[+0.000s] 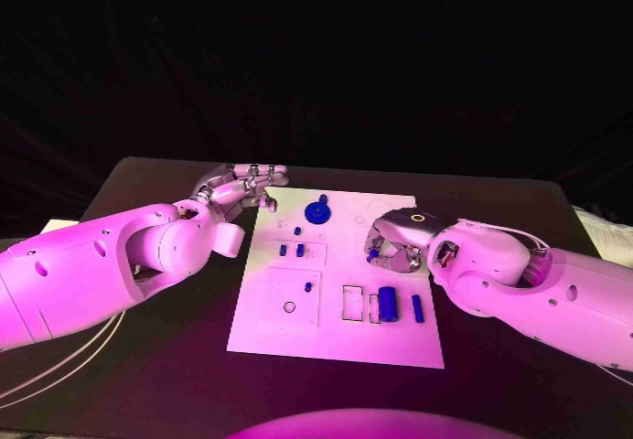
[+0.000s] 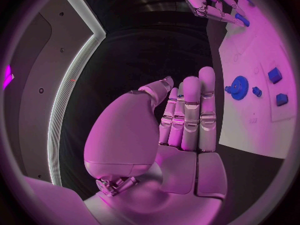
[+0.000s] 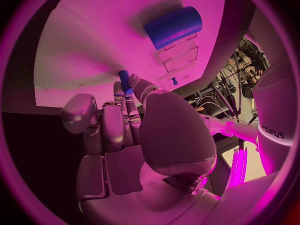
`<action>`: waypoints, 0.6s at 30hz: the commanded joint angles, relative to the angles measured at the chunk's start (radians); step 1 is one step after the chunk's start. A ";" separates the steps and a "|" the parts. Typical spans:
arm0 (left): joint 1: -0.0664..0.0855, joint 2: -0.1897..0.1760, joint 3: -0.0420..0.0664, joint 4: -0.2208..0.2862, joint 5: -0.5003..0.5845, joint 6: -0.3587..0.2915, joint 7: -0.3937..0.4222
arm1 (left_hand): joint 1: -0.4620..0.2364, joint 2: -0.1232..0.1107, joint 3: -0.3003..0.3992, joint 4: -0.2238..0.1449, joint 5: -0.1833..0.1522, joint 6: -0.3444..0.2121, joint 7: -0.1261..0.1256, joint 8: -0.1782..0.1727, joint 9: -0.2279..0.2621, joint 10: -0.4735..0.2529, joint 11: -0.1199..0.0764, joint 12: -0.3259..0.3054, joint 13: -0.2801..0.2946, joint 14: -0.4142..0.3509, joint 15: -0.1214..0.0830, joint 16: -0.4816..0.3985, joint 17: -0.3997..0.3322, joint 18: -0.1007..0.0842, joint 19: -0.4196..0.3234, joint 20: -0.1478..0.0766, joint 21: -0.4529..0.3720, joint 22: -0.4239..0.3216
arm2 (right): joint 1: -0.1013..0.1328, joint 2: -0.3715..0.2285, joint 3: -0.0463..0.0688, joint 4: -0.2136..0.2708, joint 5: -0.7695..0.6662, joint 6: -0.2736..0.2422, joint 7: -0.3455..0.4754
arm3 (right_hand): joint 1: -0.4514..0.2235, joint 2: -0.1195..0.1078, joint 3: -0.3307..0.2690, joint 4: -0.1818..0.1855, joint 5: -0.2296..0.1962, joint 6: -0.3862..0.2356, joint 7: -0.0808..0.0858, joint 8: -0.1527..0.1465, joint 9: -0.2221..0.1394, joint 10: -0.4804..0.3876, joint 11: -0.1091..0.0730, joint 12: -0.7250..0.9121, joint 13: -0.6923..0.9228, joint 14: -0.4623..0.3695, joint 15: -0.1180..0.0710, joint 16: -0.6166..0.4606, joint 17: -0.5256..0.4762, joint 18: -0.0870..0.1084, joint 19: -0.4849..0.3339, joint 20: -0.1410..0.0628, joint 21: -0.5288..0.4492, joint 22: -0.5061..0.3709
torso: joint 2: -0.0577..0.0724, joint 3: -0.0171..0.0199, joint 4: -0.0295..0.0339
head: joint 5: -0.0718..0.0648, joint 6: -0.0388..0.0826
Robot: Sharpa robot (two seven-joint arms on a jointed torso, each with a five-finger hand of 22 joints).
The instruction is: Assemble the parts on the task board
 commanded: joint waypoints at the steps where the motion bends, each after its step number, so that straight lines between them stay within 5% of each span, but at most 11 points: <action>1: 0.000 0.001 0.001 0.001 -0.007 0.020 0.001 | 0.006 0.004 -0.002 -0.004 -0.004 -0.009 -0.001 0.000 -0.001 -0.007 0.002 0.004 0.001 -0.006 0.000 -0.004 -0.002 0.011 -0.009 0.001 -0.005 -0.001 | -0.002 0.002 -0.001 -0.001 -0.034 -0.013 -0.014 | 0.029 0.022 0.022 -0.011 -0.008 0.016 -0.002 0.009 0.008 0.025 -0.010 0.002 0.006 0.039 -0.007 0.009 0.005 0.005 0.010 -0.003 0.009 0.009 | -0.001 -0.0002 -0.0006 | -0.001 -0.002; 9: 0.000 0.001 0.001 0.000 -0.008 0.021 0.000 | 0.006 0.006 -0.003 -0.004 -0.004 -0.009 -0.001 0.001 -0.001 -0.008 0.003 0.006 0.001 -0.007 0.000 -0.004 -0.002 0.011 -0.009 0.001 -0.006 -0.002 | -0.003 -0.008 0.000 0.030 -0.026 -0.076 -0.026 | 0.044 0.026 0.056 -0.034 -0.010 0.019 0.003 0.009 0.012 0.046 -0.011 -0.009 0.006 0.040 -0.010 0.015 0.011 0.003 0.014 -0.009 0.017 0.021 | -0.002 0.0000 0.0008 | 0.000 -0.003; 18: 0.000 0.001 0.000 -0.002 -0.009 0.021 0.000 | 0.006 0.007 -0.003 -0.005 -0.003 -0.010 -0.001 0.001 -0.001 -0.009 0.003 0.006 0.001 -0.007 0.001 -0.004 -0.003 0.011 -0.009 0.001 -0.006 -0.002 | 0.014 -0.047 0.006 0.133 0.073 -0.102 -0.035 | 0.044 0.023 0.065 -0.039 -0.010 0.016 0.007 0.007 0.013 0.047 -0.009 -0.016 0.005 0.039 -0.009 0.017 0.013 0.002 0.014 -0.009 0.019 0.023 | -0.001 -0.0009 -0.0005 | 0.007 0.000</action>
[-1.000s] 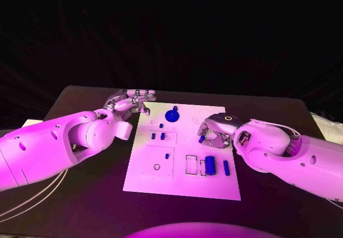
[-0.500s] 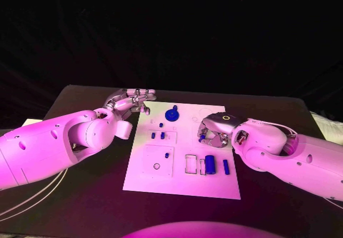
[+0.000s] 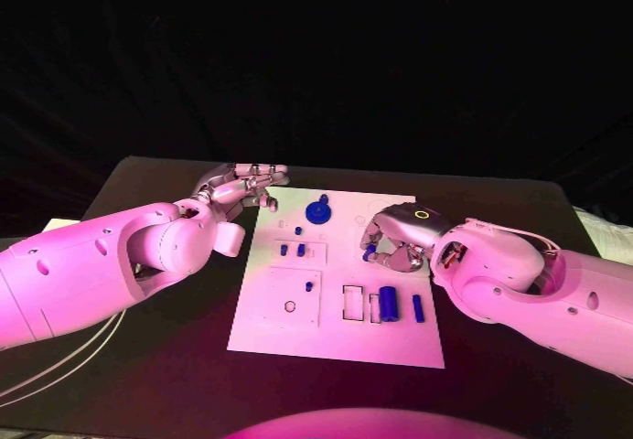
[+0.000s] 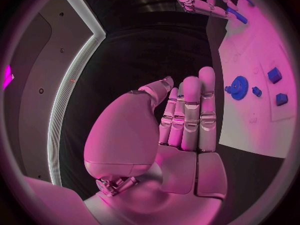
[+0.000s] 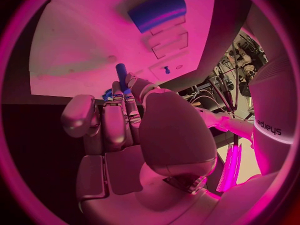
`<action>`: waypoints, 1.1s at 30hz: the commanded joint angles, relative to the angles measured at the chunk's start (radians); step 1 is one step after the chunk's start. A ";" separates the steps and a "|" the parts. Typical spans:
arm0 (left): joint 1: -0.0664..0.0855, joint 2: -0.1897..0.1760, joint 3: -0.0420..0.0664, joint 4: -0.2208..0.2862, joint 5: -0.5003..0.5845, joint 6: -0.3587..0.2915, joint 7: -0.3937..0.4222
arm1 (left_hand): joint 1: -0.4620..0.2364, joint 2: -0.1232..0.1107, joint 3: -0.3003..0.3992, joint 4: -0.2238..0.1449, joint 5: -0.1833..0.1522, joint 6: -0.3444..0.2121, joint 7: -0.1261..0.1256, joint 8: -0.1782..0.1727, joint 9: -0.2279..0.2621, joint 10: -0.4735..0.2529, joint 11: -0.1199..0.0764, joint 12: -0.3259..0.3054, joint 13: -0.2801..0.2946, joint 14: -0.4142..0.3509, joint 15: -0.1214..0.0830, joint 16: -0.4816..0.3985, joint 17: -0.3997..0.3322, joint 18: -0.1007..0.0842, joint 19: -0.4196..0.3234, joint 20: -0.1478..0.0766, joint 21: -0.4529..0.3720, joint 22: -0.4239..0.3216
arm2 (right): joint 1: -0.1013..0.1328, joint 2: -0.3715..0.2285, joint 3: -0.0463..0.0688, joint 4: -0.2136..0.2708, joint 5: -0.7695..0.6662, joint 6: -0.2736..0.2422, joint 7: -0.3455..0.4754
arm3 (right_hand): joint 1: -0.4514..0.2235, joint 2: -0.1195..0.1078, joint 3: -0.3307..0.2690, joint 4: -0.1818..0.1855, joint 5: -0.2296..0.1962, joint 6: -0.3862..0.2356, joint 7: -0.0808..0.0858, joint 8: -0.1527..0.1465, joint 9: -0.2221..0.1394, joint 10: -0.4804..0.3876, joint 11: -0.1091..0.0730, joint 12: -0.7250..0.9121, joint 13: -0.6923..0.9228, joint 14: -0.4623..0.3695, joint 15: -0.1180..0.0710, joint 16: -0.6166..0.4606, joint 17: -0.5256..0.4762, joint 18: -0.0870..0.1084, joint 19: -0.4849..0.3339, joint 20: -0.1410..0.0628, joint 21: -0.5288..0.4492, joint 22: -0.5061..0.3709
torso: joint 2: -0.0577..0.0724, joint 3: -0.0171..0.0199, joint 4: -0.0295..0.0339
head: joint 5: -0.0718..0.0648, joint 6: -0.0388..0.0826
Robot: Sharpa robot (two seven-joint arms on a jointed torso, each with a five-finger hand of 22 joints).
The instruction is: Assemble the parts on the task board
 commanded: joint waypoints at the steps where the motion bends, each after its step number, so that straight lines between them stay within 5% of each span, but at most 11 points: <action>1: 0.000 0.002 0.000 0.000 -0.005 0.019 0.003 | 0.006 0.007 -0.003 -0.005 -0.003 -0.007 0.002 0.001 -0.001 -0.005 -0.001 0.006 0.001 -0.006 -0.001 -0.004 -0.001 0.011 -0.009 0.001 -0.006 -0.001 | 0.007 -0.009 0.003 0.042 0.069 -0.041 -0.014 | 0.028 0.020 0.009 -0.001 0.005 -0.001 0.010 -0.001 -0.002 0.031 -0.021 -0.004 -0.001 0.043 -0.005 0.007 0.001 0.003 0.005 -0.001 0.003 0.001 | 0.002 -0.0001 0.0005 | 0.005 0.001; 7: 0.000 0.004 0.000 0.000 -0.006 0.021 0.003 | 0.006 0.007 -0.003 -0.005 -0.003 -0.007 0.002 0.001 -0.001 -0.005 -0.001 0.006 0.001 -0.006 -0.001 -0.004 -0.001 0.011 -0.009 0.001 -0.006 -0.001 | 0.012 0.014 0.007 0.095 0.111 -0.051 -0.005 | 0.028 0.018 0.015 -0.005 0.005 -0.004 0.012 -0.003 -0.001 0.032 -0.020 -0.008 -0.001 0.043 -0.004 0.008 0.002 0.003 0.005 -0.001 0.003 0.000 | 0.001 -0.0006 0.0013 | 0.016 0.002; 15: 0.000 0.013 0.001 -0.004 -0.006 0.026 0.003 | 0.007 0.008 -0.003 -0.005 -0.003 -0.007 0.002 0.001 -0.001 -0.006 -0.001 0.007 0.001 -0.006 -0.001 -0.004 -0.002 0.011 -0.009 0.001 -0.007 -0.001 | -0.018 0.136 0.004 0.066 0.092 -0.064 0.023 | 0.029 0.018 0.031 -0.015 0.008 -0.011 0.016 -0.009 -0.002 0.032 -0.016 -0.018 -0.001 0.043 -0.002 0.008 0.002 0.003 0.003 -0.001 0.002 -0.002 | 0.001 -0.0009 0.0013 | 0.037 -0.004; 18: 0.000 0.017 0.001 -0.005 -0.006 0.028 0.002 | 0.007 0.008 -0.003 -0.005 -0.003 -0.007 0.002 0.001 -0.001 -0.006 -0.001 0.007 0.001 -0.006 -0.001 -0.004 -0.002 0.011 -0.009 0.001 -0.007 -0.001 | -0.035 0.174 -0.004 0.049 0.088 -0.064 0.034 | 0.029 0.018 0.033 -0.017 0.009 -0.012 0.017 -0.010 -0.002 0.032 -0.016 -0.019 0.000 0.043 -0.002 0.009 0.003 0.004 0.002 -0.001 0.002 -0.003 | 0.000 -0.0015 0.0060 | 0.041 -0.009; 33: 0.000 0.025 0.001 -0.008 -0.007 0.032 0.001 | 0.007 0.008 -0.003 -0.006 -0.003 -0.007 0.002 0.001 -0.001 -0.006 -0.001 0.007 0.001 -0.006 -0.001 -0.004 -0.002 0.011 -0.009 0.001 -0.007 -0.002 | -0.070 0.273 -0.044 -0.043 0.059 -0.025 0.065 | 0.029 0.017 0.043 -0.025 0.012 -0.015 0.019 -0.012 -0.002 0.032 -0.014 -0.024 0.000 0.043 0.000 0.011 0.005 0.003 0.002 0.000 0.003 -0.002 | 0.001 -0.0015 0.0041 | 0.054 -0.016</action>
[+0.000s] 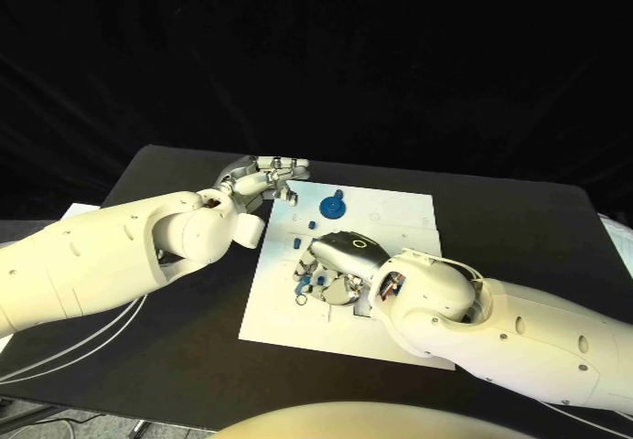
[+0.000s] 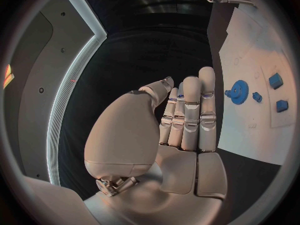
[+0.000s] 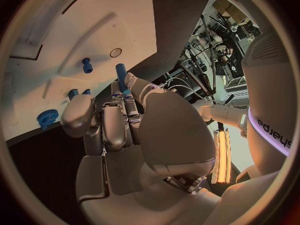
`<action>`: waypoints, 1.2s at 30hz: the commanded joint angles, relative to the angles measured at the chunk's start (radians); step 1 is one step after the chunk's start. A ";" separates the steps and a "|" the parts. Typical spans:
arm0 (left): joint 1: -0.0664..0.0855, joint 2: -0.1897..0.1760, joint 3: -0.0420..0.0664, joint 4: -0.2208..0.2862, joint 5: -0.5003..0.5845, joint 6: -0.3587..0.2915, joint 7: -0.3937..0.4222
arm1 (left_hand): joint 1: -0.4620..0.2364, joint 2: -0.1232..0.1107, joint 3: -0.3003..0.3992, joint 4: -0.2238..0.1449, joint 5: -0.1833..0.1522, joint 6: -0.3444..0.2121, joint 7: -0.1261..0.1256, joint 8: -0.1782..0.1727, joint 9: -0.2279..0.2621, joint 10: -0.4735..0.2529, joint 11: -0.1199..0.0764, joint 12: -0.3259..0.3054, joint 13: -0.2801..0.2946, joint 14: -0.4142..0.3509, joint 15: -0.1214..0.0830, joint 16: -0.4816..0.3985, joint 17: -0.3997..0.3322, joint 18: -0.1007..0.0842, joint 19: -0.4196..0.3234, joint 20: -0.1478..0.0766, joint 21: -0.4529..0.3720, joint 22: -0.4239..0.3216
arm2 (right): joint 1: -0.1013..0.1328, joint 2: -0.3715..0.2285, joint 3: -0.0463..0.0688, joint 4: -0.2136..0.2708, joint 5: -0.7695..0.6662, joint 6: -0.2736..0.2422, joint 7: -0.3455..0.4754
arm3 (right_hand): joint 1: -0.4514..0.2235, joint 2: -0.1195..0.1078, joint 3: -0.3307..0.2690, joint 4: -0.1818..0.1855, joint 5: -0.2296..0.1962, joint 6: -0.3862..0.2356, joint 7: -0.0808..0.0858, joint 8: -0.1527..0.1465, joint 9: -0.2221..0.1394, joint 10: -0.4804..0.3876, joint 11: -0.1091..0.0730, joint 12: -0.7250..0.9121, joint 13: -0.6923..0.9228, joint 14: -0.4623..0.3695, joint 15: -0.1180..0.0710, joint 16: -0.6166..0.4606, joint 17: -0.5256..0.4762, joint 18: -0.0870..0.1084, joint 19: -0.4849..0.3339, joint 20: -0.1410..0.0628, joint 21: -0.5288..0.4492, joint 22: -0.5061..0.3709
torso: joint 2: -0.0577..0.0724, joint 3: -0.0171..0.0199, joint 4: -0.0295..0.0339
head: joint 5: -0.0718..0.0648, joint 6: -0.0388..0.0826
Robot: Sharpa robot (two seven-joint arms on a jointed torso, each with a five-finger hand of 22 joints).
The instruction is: Assemble the parts on the task board
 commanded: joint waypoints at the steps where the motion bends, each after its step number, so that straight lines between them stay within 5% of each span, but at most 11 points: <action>1: 0.000 0.003 0.001 0.000 -0.005 0.022 0.003 | 0.003 0.004 -0.003 -0.006 -0.003 -0.007 0.002 0.001 -0.001 -0.006 -0.001 0.001 0.001 -0.006 -0.001 -0.004 -0.001 0.011 -0.009 0.001 -0.007 -0.002 | -0.004 0.006 -0.003 -0.013 -0.029 0.025 0.023 | 0.029 0.016 0.020 -0.013 0.004 -0.003 0.008 -0.007 0.000 0.025 -0.020 -0.003 0.001 0.043 0.000 0.004 0.001 0.003 0.002 0.000 0.003 0.001 | 0.000 0.0000 -0.0004 | 0.001 -0.001; 36: 0.000 0.004 0.001 -0.004 -0.011 0.026 0.000 | 0.002 0.005 -0.004 -0.006 -0.003 -0.008 0.003 0.002 -0.001 -0.007 -0.001 0.002 0.001 -0.007 -0.001 -0.004 -0.002 0.011 -0.009 0.001 -0.008 -0.002 | -0.015 0.017 -0.017 -0.031 -0.051 0.067 0.024 | 0.028 0.014 0.021 -0.016 0.005 -0.003 0.008 -0.007 0.000 0.026 -0.019 -0.005 0.001 0.043 0.001 0.005 0.003 0.003 0.002 0.000 0.004 0.001 | 0.000 0.0013 -0.0016 | 0.005 -0.010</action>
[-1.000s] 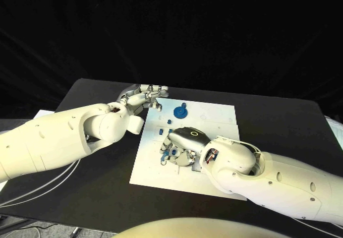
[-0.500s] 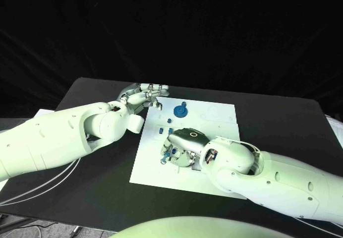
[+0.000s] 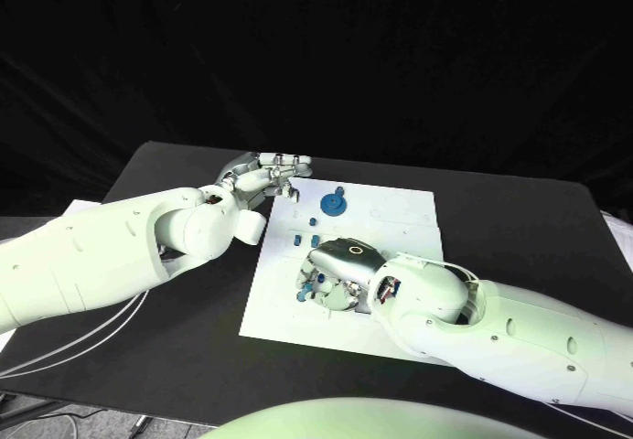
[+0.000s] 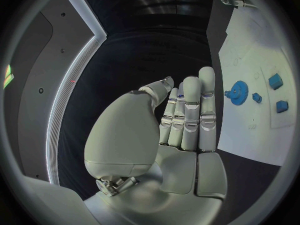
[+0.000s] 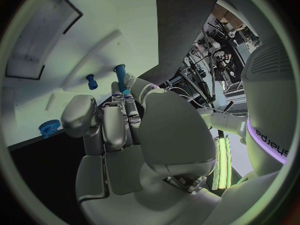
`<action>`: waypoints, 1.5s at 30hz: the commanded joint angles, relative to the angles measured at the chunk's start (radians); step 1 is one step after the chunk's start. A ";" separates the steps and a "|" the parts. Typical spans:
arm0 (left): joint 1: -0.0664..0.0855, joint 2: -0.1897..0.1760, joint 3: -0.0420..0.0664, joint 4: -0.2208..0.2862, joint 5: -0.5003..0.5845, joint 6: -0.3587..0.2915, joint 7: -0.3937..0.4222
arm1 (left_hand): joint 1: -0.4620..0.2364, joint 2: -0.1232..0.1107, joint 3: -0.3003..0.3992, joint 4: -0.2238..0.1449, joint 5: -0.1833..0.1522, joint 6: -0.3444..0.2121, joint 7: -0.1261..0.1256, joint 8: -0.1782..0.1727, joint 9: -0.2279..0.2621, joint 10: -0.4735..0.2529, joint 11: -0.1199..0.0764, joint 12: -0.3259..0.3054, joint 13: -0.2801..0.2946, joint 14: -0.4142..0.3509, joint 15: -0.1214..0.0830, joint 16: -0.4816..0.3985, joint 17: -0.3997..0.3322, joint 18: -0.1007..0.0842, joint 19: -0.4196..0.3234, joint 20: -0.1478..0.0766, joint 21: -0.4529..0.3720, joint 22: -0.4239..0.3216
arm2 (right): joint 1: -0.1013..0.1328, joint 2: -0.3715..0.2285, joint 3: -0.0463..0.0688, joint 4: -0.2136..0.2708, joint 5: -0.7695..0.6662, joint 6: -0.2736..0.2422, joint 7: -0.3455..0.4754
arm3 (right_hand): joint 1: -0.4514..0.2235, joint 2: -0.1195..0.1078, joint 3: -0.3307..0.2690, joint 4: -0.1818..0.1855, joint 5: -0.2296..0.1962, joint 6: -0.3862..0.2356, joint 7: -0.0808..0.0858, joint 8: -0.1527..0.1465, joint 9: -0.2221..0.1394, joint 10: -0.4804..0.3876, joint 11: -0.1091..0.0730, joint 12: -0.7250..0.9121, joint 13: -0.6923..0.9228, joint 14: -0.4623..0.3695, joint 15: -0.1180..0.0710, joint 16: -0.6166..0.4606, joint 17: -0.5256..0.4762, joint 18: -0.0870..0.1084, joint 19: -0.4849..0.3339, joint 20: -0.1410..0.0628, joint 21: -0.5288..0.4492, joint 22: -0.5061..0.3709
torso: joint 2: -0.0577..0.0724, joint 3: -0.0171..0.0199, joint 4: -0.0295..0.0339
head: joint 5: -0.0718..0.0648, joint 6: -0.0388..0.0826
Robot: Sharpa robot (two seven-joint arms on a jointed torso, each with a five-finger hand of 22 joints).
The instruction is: Assemble the parts on the task board
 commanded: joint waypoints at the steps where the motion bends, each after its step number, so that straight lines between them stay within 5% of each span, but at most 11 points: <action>1: 0.000 0.001 0.001 0.001 -0.005 0.019 0.003 | 0.002 0.005 -0.001 -0.003 -0.003 -0.004 -0.001 0.002 -0.001 -0.007 0.000 0.002 0.001 -0.006 -0.001 -0.004 -0.002 0.011 -0.009 0.001 -0.004 -0.001 | -0.003 0.001 -0.001 0.002 -0.015 0.022 0.005 | 0.028 0.014 0.008 -0.002 0.002 0.000 0.005 -0.002 0.001 0.026 -0.019 0.003 0.002 0.043 0.001 0.005 0.001 0.003 0.002 0.000 0.004 0.001 | 0.000 -0.0001 0.0000 | 0.000 0.000; 12: 0.000 -0.002 0.000 0.002 -0.005 0.017 0.001 | 0.002 0.005 -0.001 -0.003 -0.003 -0.004 -0.001 0.002 -0.001 -0.007 0.000 0.002 0.001 -0.006 -0.001 -0.004 -0.002 0.011 -0.009 0.001 -0.004 -0.001 | -0.004 0.016 -0.006 -0.008 -0.083 0.070 -0.045 | -0.006 -0.001 0.005 0.000 0.007 -0.018 0.011 -0.014 -0.002 0.007 -0.011 -0.017 0.000 0.043 0.007 0.005 -0.001 0.003 -0.001 0.006 0.003 -0.001 | 0.000 0.0003 -0.0007 | 0.000 -0.001; 21: 0.000 -0.002 0.000 0.003 -0.006 0.017 0.000 | 0.002 0.005 -0.001 -0.003 -0.003 -0.004 -0.001 0.002 -0.001 -0.007 0.000 0.002 0.001 -0.006 -0.001 -0.004 -0.002 0.011 -0.009 0.001 -0.004 -0.001 | -0.004 0.026 -0.019 -0.017 -0.095 0.057 -0.045 | -0.080 -0.049 -0.022 0.023 0.039 -0.109 0.034 -0.037 -0.023 -0.090 0.017 -0.042 -0.009 0.039 0.031 0.001 -0.010 0.007 -0.012 0.028 -0.010 -0.022 | -0.001 0.0001 -0.0004 | 0.000 -0.003; 27: 0.000 -0.002 0.000 0.002 -0.006 0.018 -0.002 | 0.002 0.005 -0.001 -0.003 -0.003 -0.004 -0.001 0.002 -0.001 -0.007 0.000 0.002 0.001 -0.006 -0.001 -0.004 -0.002 0.011 -0.009 0.001 -0.004 -0.001 | -0.004 0.027 -0.023 -0.016 -0.093 0.009 -0.036 | -0.107 -0.072 -0.108 0.034 0.031 -0.211 0.054 -0.038 -0.032 -0.227 0.039 -0.039 -0.009 0.031 0.048 -0.015 -0.034 0.018 -0.035 0.043 -0.050 -0.080 | -0.001 -0.0001 -0.0003 | -0.001 -0.002; 34: 0.000 -0.001 0.000 0.001 -0.006 0.020 -0.004 | 0.002 0.005 -0.001 -0.003 -0.003 -0.004 -0.001 0.002 -0.001 -0.007 0.000 0.002 0.001 -0.006 -0.001 -0.004 -0.002 0.011 -0.009 0.001 -0.004 -0.001 | -0.013 -0.003 -0.023 0.017 -0.091 -0.130 -0.029 | -0.068 -0.056 -0.272 0.079 0.038 -0.240 0.064 -0.033 -0.025 -0.300 0.050 0.008 -0.002 0.022 0.057 -0.043 -0.076 0.030 -0.050 0.051 -0.096 -0.145 | -0.002 0.0004 -0.0003 | -0.006 0.001; 40: 0.000 -0.004 0.000 0.000 -0.007 0.021 -0.008 | 0.002 0.005 -0.003 -0.005 -0.003 -0.006 -0.001 0.003 -0.001 -0.010 0.000 0.005 0.001 -0.008 -0.001 -0.003 -0.003 0.011 -0.009 0.002 -0.005 -0.002 | -0.022 -0.096 0.004 0.091 -0.026 -0.254 -0.013 | -0.038 -0.048 -0.316 0.109 0.048 -0.233 0.061 -0.031 -0.023 -0.278 0.044 0.053 0.002 0.022 0.051 -0.047 -0.084 0.027 -0.040 0.050 -0.092 -0.140 | -0.002 0.0005 -0.0041 | -0.019 0.012; 45: 0.000 -0.007 -0.001 0.002 -0.007 0.020 -0.010 | 0.002 0.005 -0.003 -0.005 -0.003 -0.006 -0.001 0.003 -0.001 -0.010 0.000 0.005 0.001 -0.008 -0.001 -0.003 -0.003 0.011 -0.009 0.002 -0.005 -0.002 | -0.017 -0.218 0.028 0.154 0.123 -0.261 -0.029 | -0.028 -0.024 -0.318 0.119 0.063 -0.192 0.052 -0.017 -0.015 -0.172 0.027 0.120 0.015 0.029 0.040 -0.028 -0.064 0.020 -0.020 0.045 -0.065 -0.100 | -0.006 -0.0018 -0.0094 | -0.048 0.020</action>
